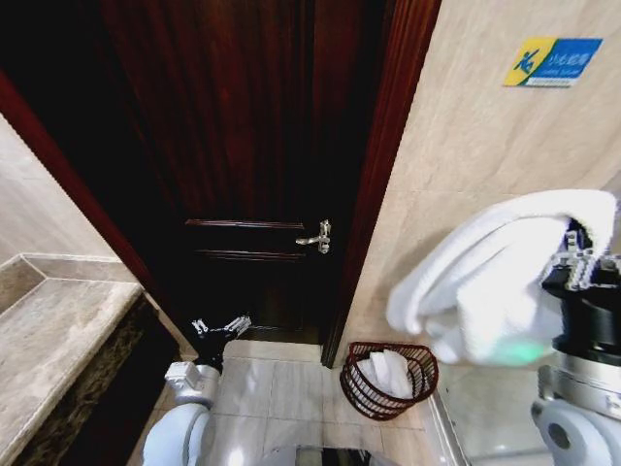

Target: Discard the used towel into the hamper.

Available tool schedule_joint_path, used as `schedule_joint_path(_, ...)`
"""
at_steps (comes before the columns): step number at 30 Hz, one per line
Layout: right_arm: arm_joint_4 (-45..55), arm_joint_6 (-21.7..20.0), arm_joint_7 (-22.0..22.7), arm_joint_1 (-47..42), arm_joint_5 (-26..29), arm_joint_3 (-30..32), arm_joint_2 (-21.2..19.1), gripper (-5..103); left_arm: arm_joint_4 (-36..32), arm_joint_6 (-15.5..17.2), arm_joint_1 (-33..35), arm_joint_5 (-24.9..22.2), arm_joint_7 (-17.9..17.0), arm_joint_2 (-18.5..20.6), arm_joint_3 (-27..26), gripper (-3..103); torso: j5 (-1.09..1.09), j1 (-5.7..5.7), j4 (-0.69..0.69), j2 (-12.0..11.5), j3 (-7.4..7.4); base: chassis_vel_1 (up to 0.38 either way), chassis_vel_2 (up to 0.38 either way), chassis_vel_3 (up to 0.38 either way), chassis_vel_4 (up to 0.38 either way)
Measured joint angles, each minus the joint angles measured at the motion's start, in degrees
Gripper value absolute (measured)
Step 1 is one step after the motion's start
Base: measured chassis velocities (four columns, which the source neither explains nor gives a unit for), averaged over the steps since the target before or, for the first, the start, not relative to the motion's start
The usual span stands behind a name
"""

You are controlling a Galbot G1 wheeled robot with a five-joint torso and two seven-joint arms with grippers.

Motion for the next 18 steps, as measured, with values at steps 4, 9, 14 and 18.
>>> schedule_joint_path(4,-3.6,0.8,-0.8,0.6,-0.3,-0.6,0.2,4,0.0,0.0,0.0,0.0,0.0,0.0,0.0,100,0.02,0.01,0.00,0.0,0.00,0.000,0.000,0.000,0.000)
schedule_joint_path(9,-9.1,2.2,-1.6,1.2,-0.5,-1.3,0.8,4,0.0,0.0,0.0,0.0,0.0,0.0,0.0,100,0.02,0.00,0.00,0.0,0.00,0.000,0.000,0.000,0.000)
schedule_joint_path(14,-14.1,3.6,-2.6,1.6,-0.8,-2.2,1.8,4,0.0,0.0,0.0,0.0,0.0,0.0,0.0,100,0.02,0.00,0.00,0.0,0.00,0.000,0.000,0.000,0.000)
schedule_joint_path(18,-17.0,4.7,-3.3,1.7,-1.0,-2.9,2.0,4,0.0,0.0,0.0,0.0,0.0,0.0,0.0,100,0.00,-0.01,-0.01,0.0,-0.01,0.000,0.000,0.000,0.000)
